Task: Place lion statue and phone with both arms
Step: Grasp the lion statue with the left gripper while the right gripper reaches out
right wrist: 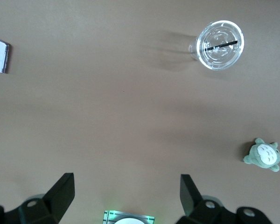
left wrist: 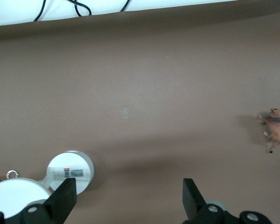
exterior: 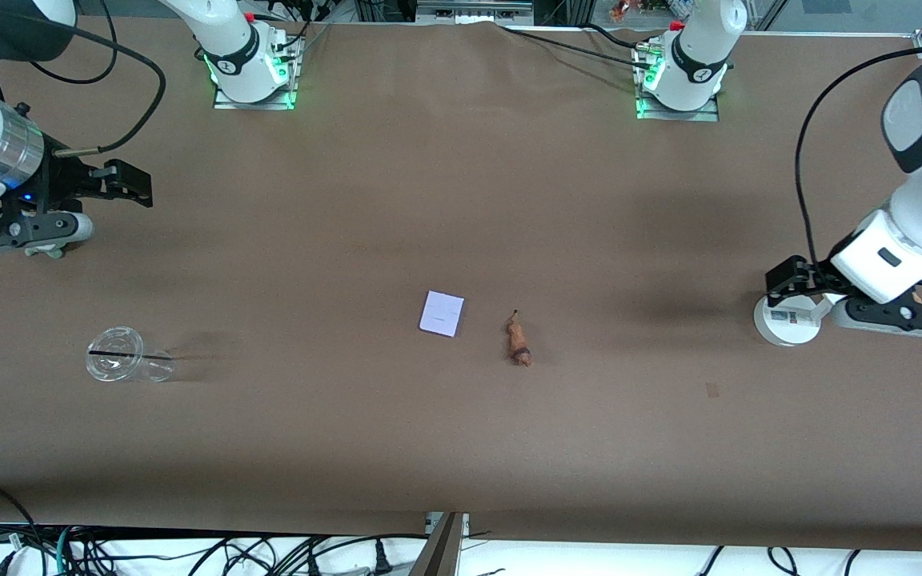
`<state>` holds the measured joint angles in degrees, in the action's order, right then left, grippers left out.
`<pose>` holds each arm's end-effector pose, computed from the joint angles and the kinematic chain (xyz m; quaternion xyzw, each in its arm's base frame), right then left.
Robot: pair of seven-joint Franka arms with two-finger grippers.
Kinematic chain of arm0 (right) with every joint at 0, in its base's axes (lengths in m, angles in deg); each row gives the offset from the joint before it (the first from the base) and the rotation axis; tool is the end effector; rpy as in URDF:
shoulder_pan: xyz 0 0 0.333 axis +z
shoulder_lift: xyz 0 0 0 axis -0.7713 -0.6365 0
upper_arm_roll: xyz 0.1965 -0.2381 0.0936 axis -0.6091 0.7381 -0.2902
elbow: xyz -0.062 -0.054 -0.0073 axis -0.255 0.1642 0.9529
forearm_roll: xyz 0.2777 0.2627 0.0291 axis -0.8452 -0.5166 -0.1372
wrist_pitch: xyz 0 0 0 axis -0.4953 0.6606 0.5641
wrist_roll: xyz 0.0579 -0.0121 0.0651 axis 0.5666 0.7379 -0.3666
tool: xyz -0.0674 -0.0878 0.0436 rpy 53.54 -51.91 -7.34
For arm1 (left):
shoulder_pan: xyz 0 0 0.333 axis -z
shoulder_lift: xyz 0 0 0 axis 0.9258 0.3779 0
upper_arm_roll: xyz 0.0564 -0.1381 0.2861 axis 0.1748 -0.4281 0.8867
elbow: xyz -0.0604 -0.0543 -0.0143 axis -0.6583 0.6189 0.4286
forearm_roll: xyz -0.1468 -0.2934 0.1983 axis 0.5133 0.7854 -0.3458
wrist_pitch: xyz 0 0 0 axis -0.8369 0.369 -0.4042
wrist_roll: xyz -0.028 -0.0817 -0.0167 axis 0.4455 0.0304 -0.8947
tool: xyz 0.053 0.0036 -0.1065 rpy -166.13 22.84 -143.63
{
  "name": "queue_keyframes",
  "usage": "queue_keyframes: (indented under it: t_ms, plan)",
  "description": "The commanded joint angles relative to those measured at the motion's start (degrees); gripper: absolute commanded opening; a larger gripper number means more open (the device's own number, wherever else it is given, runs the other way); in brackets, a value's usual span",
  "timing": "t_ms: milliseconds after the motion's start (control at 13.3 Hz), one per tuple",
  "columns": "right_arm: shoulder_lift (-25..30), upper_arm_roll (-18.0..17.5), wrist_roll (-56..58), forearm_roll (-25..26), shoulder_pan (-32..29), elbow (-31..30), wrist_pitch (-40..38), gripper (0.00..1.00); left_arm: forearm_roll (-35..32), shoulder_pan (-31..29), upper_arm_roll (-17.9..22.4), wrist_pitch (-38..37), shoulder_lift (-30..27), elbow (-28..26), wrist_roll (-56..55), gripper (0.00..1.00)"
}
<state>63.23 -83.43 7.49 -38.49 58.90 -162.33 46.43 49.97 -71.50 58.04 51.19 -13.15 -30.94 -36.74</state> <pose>0.5760 0.0711 0.5723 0.9928 0.0825 -0.0854 0.0137 0.6391 -0.0537 0.5211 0.9980 -0.0427 0.0476 0.0014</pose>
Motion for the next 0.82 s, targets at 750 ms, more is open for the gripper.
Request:
queue_keyframes:
  t_ms: [750]
  plan:
    - [-4.7,-0.4,0.2,-0.1,-0.7,0.7,2.7,1.0,-12.9,24.5,-2.8,15.7,24.6,11.3,-50.9,1.0]
